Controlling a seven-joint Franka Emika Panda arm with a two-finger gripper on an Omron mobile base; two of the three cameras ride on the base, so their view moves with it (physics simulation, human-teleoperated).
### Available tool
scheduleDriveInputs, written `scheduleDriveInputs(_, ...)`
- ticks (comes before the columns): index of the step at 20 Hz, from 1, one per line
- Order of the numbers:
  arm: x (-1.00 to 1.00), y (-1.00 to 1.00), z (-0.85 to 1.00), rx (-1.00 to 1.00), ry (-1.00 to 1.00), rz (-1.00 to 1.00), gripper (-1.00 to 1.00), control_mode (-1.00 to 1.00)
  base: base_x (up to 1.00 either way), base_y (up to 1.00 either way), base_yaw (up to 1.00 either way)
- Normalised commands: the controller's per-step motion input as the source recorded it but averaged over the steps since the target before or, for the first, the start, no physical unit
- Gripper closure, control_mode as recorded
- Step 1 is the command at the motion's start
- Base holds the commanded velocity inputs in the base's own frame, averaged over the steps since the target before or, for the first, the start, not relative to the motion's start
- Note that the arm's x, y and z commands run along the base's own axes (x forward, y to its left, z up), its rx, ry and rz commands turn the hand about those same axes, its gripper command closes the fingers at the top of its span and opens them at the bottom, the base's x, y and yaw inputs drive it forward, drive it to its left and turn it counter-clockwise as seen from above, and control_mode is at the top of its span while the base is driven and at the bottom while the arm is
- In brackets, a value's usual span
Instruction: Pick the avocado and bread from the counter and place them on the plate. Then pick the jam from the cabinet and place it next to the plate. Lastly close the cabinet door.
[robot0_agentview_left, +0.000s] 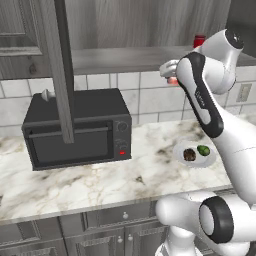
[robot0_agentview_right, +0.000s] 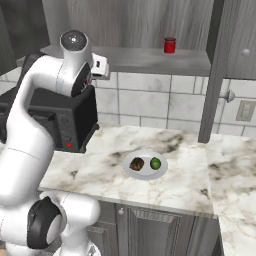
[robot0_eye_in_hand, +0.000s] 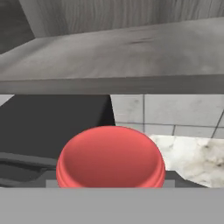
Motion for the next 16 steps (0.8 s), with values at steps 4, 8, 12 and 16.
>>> scheduleDriveInputs(4,-0.51,-0.07,-0.35,0.0,0.01,0.0,1.0,-1.0,0.0,0.0,0.0)
scheduleDriveInputs(8,-0.33,-0.04,-0.39,0.0,0.07,0.0,1.0,-1.0,0.0,0.0,0.0)
scheduleDriveInputs(12,-0.25,-0.03,-0.4,0.0,0.05,-0.01,1.0,-1.0,0.0,0.0,0.0)
scheduleDriveInputs(16,-0.18,-0.09,-0.4,0.0,0.08,-0.02,1.0,-1.0,0.0,0.0,0.0)
